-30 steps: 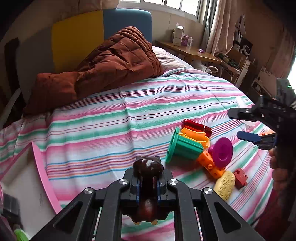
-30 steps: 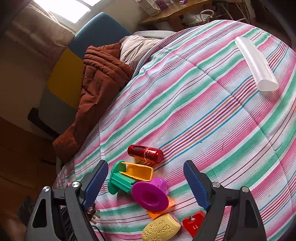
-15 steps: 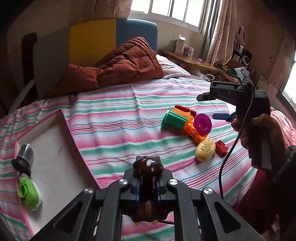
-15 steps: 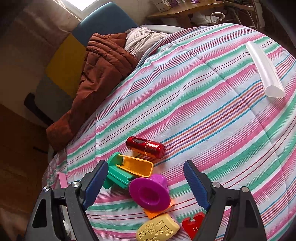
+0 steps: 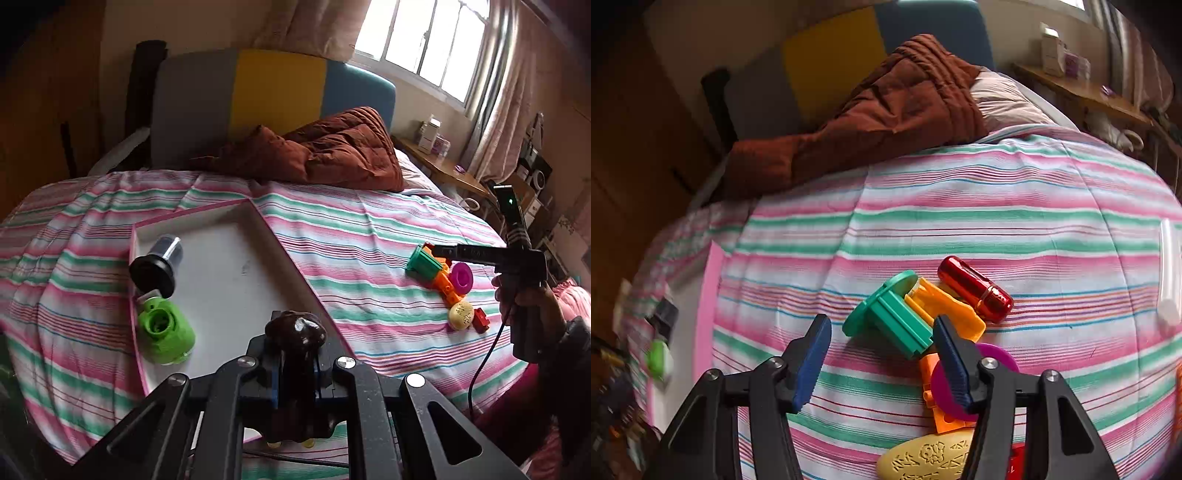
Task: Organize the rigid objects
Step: 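Lift the brown knob piece with the left gripper while the right gripper grasps the teal spool, then carry the brown knob piece into the tray and release it with the left gripper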
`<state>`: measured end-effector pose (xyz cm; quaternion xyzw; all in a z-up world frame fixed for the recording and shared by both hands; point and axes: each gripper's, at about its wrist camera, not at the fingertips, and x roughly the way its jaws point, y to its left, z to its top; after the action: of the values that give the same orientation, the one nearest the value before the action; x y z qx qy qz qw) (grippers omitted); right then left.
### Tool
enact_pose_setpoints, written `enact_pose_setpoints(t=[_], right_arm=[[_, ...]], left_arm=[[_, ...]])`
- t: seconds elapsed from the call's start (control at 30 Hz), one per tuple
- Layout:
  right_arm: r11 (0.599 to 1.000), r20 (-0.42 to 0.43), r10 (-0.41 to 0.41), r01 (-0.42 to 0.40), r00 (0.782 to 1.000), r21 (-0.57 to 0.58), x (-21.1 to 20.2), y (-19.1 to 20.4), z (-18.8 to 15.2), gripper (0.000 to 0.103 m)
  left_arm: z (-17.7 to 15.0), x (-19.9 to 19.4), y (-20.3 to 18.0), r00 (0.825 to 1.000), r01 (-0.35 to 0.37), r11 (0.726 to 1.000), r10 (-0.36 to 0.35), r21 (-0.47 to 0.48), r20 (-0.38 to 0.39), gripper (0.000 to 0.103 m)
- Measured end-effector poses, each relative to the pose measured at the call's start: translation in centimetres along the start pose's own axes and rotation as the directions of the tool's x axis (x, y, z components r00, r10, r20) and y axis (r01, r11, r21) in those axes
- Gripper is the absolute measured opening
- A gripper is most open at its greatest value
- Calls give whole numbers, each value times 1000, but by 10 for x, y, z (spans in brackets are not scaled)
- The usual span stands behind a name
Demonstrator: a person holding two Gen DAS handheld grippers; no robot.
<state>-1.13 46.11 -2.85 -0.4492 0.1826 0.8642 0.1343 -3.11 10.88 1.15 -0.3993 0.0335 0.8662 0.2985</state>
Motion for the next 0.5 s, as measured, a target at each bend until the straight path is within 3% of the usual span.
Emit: enact_pose_setpoints(t=[0.13, 0.27, 0.33, 0.4, 0.5], right_arm=[[973, -61, -149, 136, 987, -185, 28, 22, 3, 55], [946, -128, -223, 183, 966, -267, 57, 30, 7, 50], [940, -146, -208, 157, 967, -302, 62, 40, 7, 36], [950, -178, -138, 80, 974, -301, 65, 49, 4, 35], [953, -197, -100, 37, 975, -299, 70, 59, -5, 35]], left_arm=[[-8, -5, 22, 1000, -23, 999, 24, -40, 2, 12], [-16, -5, 35, 1000, -29, 997, 28, -77, -11, 12], [-19, -5, 38, 999, -30, 996, 29, -87, -16, 12], [-21, -5, 39, 1000, -26, 995, 24, -94, -18, 12], [-23, -6, 40, 1000, -19, 995, 18, -95, -17, 12]])
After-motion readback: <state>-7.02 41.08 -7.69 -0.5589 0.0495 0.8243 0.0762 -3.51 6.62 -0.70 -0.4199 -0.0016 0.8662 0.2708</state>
